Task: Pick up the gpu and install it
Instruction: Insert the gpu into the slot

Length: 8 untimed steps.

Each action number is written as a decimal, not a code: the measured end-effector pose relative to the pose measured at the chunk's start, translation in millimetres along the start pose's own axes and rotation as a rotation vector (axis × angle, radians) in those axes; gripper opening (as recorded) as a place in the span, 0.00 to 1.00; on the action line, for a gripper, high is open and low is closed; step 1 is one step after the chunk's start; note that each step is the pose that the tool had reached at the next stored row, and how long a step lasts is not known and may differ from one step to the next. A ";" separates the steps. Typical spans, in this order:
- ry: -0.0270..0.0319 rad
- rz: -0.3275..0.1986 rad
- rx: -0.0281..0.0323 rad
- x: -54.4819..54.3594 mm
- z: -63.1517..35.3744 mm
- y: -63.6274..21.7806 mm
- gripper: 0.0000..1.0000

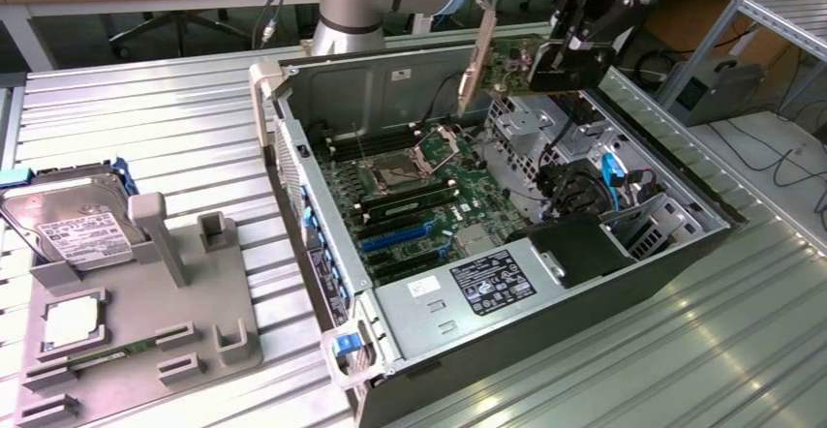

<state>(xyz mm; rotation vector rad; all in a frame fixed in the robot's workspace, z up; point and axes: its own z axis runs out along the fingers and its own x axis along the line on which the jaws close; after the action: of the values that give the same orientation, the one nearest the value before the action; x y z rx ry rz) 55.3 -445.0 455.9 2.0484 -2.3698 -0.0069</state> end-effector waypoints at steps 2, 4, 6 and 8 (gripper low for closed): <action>0.0022 -0.029 0.0004 -0.5 0.3 0.1 0.27; 0.0029 -0.047 0.0006 -0.9 0.3 0.2 0.27; 0.0031 -0.049 0.0006 -0.9 0.3 0.2 0.27; 0.0031 -0.049 0.0006 -0.9 0.4 0.3 0.27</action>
<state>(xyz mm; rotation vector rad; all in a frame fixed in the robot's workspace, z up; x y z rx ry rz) 55.2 -444.0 455.5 2.1041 -2.3180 -0.0033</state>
